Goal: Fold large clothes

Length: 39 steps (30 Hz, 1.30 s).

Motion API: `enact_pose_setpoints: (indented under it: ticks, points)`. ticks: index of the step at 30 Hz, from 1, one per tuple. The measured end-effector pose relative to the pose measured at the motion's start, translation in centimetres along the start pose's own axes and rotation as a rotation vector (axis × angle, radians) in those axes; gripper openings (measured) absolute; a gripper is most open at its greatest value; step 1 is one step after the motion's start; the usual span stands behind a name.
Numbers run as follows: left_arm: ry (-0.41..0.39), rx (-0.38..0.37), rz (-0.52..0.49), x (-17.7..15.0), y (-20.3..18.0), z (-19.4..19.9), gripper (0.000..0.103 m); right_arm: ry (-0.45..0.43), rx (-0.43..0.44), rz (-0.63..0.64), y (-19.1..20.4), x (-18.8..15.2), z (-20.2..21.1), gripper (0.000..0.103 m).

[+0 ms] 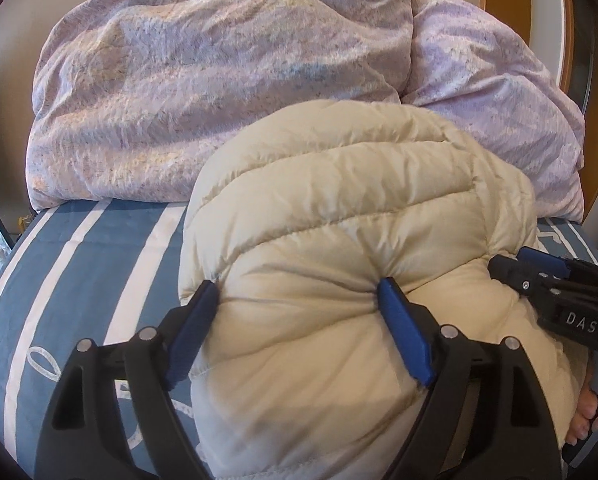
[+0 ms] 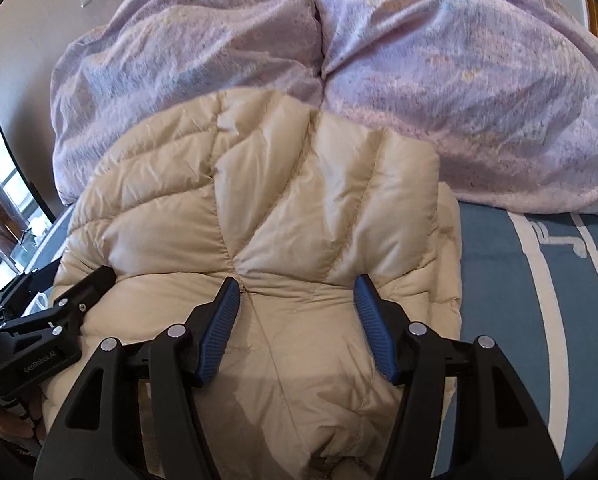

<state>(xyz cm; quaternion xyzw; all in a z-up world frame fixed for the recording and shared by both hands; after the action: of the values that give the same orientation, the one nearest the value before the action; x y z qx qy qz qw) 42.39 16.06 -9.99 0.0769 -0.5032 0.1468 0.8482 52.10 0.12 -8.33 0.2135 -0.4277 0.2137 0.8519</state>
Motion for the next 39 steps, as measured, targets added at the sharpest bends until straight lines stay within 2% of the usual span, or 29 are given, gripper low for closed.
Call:
enact_pose_setpoints:
  ticks: [11,17,18,20,22,26,33,39]
  points:
    - [0.018,0.002,-0.002,-1.4,-0.2,-1.6,0.086,0.017,0.010,-0.014,-0.8,-1.3,-1.2,0.061]
    - [0.030,0.003,0.020,-1.4,0.2,-1.4,0.092,0.007,0.024,-0.030,-0.7,-0.9,-0.2,0.065]
    - [0.034,0.002,0.027,-1.4,0.3,-1.0,0.093,0.005,0.029,-0.034,-0.6,-0.8,0.6,0.068]
    - [0.025,-0.003,0.040,-1.2,0.6,0.4,0.096,-0.006,0.028,-0.035,-0.5,-0.7,1.8,0.088]
    - [0.015,0.000,0.042,-1.0,0.9,1.8,0.101,-0.023,0.016,-0.028,-0.1,-0.6,3.5,0.098]
    - [-0.004,-0.005,0.045,-1.2,1.2,5.1,0.101,-0.051,-0.003,-0.016,0.3,-1.0,6.4,0.102]
    - [-0.003,-0.018,0.045,-3.4,1.2,10.3,0.101,-0.047,-0.127,0.032,0.2,-4.0,10.5,0.102]
    - [-0.024,-0.016,0.056,-5.4,1.0,15.0,0.101,-0.069,-0.141,-0.007,0.4,-6.5,14.5,0.102]
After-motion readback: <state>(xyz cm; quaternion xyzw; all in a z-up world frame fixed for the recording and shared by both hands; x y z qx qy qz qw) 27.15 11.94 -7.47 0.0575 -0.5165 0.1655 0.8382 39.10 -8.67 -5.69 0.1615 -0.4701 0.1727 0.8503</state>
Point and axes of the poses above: each gripper's, at about its wrist camera, not at the fingertips, and z roughly against the way its jaws point, y to its left, x to its top, the point moved 8 cm from there along -z, roughly the way its jaws point, and after that the axes turned 12 degrees about -y, right-handed, at the moved point
